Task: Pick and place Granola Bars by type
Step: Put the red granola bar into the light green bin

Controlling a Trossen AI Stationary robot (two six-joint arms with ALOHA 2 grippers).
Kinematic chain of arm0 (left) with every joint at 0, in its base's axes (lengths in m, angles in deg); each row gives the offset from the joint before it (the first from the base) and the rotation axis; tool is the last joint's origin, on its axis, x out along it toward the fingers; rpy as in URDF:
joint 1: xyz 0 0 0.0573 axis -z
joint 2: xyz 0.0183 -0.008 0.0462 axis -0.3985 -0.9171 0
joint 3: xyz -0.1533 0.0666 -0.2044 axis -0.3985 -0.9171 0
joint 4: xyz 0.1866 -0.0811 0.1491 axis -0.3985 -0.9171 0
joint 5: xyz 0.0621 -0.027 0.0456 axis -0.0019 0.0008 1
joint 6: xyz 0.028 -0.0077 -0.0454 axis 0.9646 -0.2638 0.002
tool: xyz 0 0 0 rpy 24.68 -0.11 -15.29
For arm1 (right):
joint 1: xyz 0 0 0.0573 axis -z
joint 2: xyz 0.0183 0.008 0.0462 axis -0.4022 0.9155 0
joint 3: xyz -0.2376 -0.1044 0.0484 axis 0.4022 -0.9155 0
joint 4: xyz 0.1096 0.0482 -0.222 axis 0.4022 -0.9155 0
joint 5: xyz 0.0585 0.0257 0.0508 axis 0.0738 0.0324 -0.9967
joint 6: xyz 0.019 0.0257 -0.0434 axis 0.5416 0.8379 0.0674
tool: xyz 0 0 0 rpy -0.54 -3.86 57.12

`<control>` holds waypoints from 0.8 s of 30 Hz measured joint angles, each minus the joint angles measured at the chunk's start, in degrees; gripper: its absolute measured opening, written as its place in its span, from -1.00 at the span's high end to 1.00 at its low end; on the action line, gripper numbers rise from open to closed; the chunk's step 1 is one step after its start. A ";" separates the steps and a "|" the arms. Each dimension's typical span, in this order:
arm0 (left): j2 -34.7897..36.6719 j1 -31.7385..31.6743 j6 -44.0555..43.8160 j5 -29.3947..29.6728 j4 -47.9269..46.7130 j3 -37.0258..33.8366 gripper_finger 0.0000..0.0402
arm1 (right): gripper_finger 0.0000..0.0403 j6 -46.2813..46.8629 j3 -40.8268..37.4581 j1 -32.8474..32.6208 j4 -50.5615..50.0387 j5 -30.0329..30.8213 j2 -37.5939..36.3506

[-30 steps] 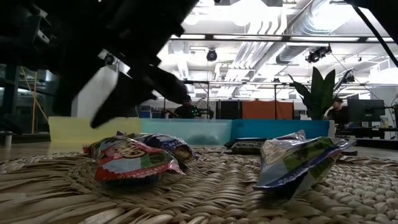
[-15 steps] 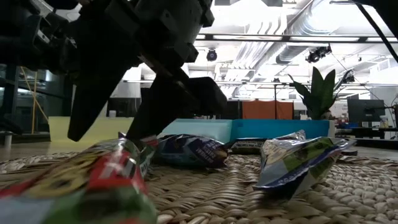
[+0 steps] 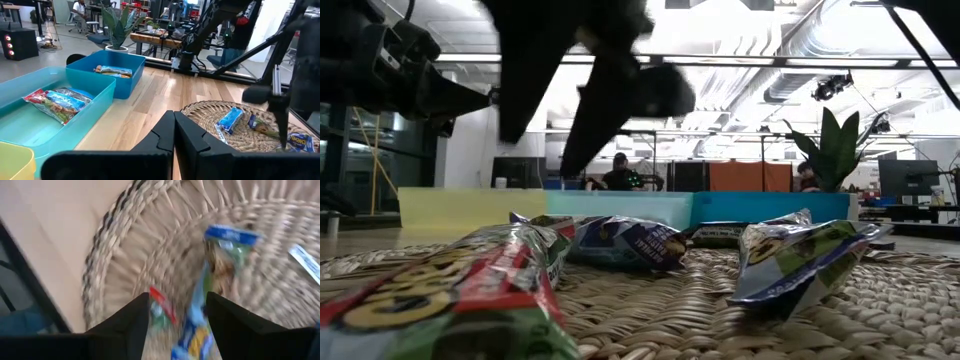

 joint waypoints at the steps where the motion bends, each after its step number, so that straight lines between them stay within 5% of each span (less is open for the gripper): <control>1: 0.00 0.00 -0.02 0.00 0.00 0.00 1.00 | 0.10 -0.02 1.29 -0.04 -2.03 -0.06 -0.04; 15: 0.01 0.00 -0.02 0.00 0.00 0.00 1.00 | 0.10 7.80 5.32 -7.17 -7.41 -7.17 1.01; 24: 0.02 0.00 -0.02 0.00 0.00 -0.01 1.00 | 0.10 13.75 5.29 -8.70 2.15 -6.91 5.25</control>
